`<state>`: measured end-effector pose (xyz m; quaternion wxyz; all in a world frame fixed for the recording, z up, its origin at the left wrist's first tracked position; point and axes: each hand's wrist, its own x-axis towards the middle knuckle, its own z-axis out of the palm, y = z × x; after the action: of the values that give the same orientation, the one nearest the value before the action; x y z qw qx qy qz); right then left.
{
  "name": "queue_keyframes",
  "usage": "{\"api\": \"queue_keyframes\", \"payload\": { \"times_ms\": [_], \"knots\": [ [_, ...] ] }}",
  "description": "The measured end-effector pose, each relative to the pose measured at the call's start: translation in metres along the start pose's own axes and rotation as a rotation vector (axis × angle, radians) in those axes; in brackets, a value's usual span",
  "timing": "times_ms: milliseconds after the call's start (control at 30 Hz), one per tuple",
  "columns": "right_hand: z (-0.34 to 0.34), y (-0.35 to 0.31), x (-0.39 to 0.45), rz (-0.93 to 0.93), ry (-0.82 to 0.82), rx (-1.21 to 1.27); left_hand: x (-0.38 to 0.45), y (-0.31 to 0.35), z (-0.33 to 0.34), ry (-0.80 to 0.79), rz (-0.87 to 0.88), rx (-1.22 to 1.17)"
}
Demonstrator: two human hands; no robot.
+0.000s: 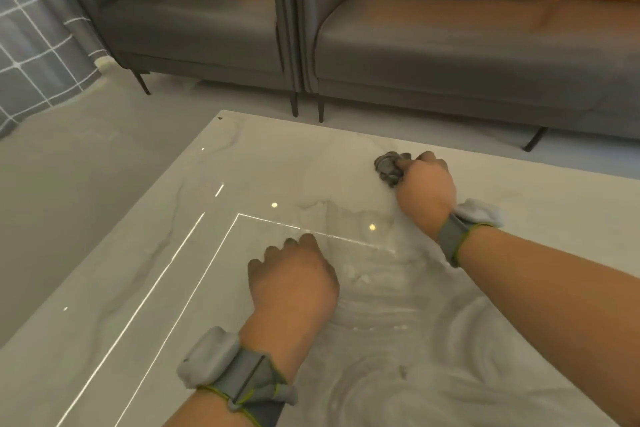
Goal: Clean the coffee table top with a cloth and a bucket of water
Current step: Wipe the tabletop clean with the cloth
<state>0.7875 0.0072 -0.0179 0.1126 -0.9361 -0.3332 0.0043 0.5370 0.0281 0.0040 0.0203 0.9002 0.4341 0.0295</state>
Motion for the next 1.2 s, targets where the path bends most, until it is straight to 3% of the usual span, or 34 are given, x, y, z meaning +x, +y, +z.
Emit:
{"api": "queue_keyframes", "payload": {
  "times_ms": [233,400,533,633,1000,1200],
  "knots": [
    [0.027,-0.088,0.03,-0.039,-0.054,0.054,0.004,-0.004,-0.003,-0.033,0.051,-0.004],
    [0.037,-0.131,0.045,-0.268,-0.266,0.115,0.001,-0.004,0.001,0.049,0.056,-0.094],
    [0.047,-0.151,0.013,-0.593,-0.264,0.188,0.001,-0.006,0.004,0.08,0.114,-0.169],
    [0.049,-0.148,-0.011,-0.738,-0.275,0.279,0.006,-0.015,-0.003,0.085,0.043,-0.261],
    [0.023,-0.067,-0.115,-0.853,-0.266,0.306,-0.001,-0.049,-0.013,0.133,-0.251,-0.44],
    [-0.011,-0.042,-0.144,-0.983,-0.255,0.181,0.003,-0.047,-0.004,0.119,-0.187,-0.353]
  ]
}}
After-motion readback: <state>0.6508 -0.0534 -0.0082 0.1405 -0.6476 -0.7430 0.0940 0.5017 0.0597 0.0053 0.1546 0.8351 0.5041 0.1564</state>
